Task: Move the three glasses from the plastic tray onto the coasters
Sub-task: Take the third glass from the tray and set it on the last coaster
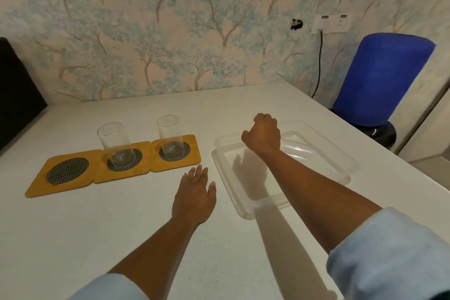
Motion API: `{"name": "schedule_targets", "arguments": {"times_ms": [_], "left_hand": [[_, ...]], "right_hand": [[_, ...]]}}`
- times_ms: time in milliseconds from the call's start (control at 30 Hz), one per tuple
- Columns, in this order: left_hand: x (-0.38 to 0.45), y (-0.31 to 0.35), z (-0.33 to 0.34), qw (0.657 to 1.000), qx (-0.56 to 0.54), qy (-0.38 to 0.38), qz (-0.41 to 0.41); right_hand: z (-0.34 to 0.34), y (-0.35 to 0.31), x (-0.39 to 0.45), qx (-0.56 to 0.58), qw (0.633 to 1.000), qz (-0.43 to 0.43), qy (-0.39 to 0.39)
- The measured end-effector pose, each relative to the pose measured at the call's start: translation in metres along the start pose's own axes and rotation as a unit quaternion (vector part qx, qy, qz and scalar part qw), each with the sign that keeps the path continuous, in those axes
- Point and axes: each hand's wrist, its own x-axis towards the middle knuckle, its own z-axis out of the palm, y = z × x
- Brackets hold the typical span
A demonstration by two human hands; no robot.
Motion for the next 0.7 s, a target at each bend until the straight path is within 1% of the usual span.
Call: {"name": "schedule_targets", "arguments": {"times_ms": [167,267,333,500,633,700], "left_hand": [[-0.001,-0.001,-0.001,1.0,-0.006,0.006,0.009],[-0.001,-0.002,0.0,1.0,-0.013,0.008,0.01],[-0.001,-0.002,-0.001,1.0,-0.013,0.005,0.009],[-0.002,-0.001,-0.001,1.0,-0.006,0.005,0.005],[-0.001,-0.002,0.0,1.0,-0.012,0.003,0.0],[-0.001,-0.002,0.0,1.0,-0.013,0.003,-0.003]], "right_hand": [[0.006,0.027,0.0,-0.115,0.991,0.041,-0.055],[0.011,0.047,0.0,-0.201,0.974,0.051,-0.089],[0.014,0.058,-0.001,-0.24,0.964,0.058,-0.097],[0.011,0.068,-0.003,-0.294,0.952,0.033,-0.075],[0.01,0.064,-0.006,-0.305,0.948,0.038,-0.079],[0.009,0.065,-0.007,-0.31,0.947,0.02,-0.077]]}}
